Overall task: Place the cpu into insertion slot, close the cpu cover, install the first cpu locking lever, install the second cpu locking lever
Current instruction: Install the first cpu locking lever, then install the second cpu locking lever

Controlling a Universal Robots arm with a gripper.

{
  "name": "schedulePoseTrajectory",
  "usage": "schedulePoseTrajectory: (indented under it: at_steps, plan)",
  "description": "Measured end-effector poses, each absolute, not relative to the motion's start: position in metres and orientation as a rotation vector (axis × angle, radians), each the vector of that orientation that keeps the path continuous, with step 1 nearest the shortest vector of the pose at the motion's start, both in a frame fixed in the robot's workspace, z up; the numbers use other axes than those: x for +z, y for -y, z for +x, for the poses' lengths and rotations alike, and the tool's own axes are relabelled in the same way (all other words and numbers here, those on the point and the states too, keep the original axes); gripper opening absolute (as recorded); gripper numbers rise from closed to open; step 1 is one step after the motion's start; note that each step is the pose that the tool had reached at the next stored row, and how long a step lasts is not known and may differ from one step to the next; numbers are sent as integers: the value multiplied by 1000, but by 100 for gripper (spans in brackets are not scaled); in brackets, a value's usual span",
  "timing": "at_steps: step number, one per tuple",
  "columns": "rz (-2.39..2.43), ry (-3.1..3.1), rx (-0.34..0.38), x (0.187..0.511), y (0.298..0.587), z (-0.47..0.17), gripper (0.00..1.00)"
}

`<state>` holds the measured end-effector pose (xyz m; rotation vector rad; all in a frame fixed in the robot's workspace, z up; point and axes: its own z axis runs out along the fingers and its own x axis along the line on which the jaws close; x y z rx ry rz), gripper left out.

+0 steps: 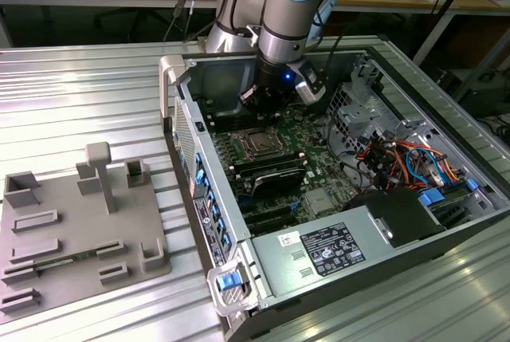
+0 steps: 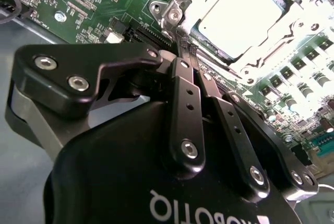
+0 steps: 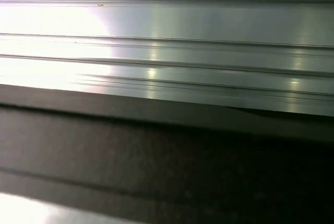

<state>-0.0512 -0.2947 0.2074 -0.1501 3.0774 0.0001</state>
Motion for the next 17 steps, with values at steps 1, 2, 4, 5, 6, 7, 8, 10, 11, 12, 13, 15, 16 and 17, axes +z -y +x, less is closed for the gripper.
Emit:
schedulePoseTrajectory:
  at_steps: [1, 2, 4, 5, 6, 7, 8, 10, 11, 12, 13, 15, 16, 17]
  plan:
    - [-150, -3077, -1, 208, 295, -51, 11]
    - [-150, -3078, -3, 209, 295, -51, 11]
    - [-150, -3078, -7, 210, 295, -51, 11]
    - [-150, -3078, -8, 211, 296, -51, 11]
    - [-149, -3078, -8, 211, 296, -51, 11]
    - [-145, -3078, -8, 211, 297, -51, 11]
    - [-141, -3078, -8, 211, 298, -51, 11]
    - [-138, -3078, -8, 211, 298, -51, 11]
    - [-138, -3078, -8, 211, 298, -51, 11]
    - [-138, -3078, -8, 211, 298, -51, 11]
    - [-136, -3078, -8, 211, 298, -51, 11]
    - [-134, -3078, -8, 211, 298, -51, 11]
    - [-134, -3078, -8, 211, 298, -51, 11]
    - [-134, -3078, -8, 211, 299, -51, 11]
